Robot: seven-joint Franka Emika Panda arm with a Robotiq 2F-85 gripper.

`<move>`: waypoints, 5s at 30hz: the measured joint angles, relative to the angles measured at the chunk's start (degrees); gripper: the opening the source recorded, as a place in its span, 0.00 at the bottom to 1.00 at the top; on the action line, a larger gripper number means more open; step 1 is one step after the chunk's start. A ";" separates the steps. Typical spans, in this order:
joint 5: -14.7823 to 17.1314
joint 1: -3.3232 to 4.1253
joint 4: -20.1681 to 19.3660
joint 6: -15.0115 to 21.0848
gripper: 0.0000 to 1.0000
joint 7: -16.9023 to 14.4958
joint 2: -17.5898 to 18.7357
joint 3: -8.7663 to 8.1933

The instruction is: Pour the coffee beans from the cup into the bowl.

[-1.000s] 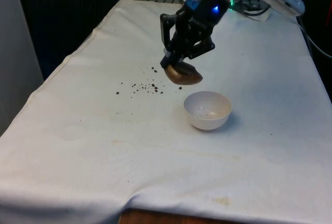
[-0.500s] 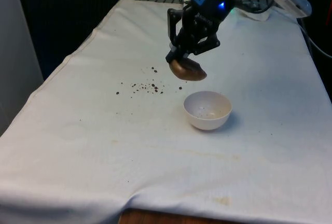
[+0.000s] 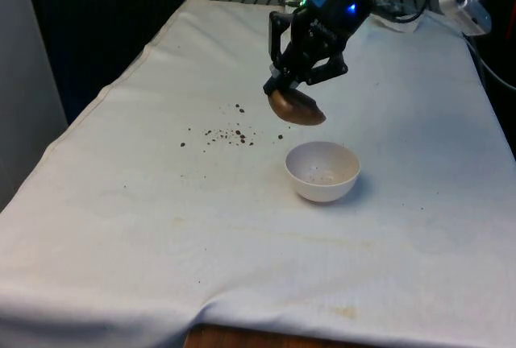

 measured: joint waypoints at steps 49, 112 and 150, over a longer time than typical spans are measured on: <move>-20.17 0.00 0.17 -15.18 0.00 22.69 3.04 5.96; -40.22 0.23 7.16 -48.07 0.00 31.17 13.98 20.97; -53.92 1.60 10.08 -64.17 0.00 28.13 20.97 25.61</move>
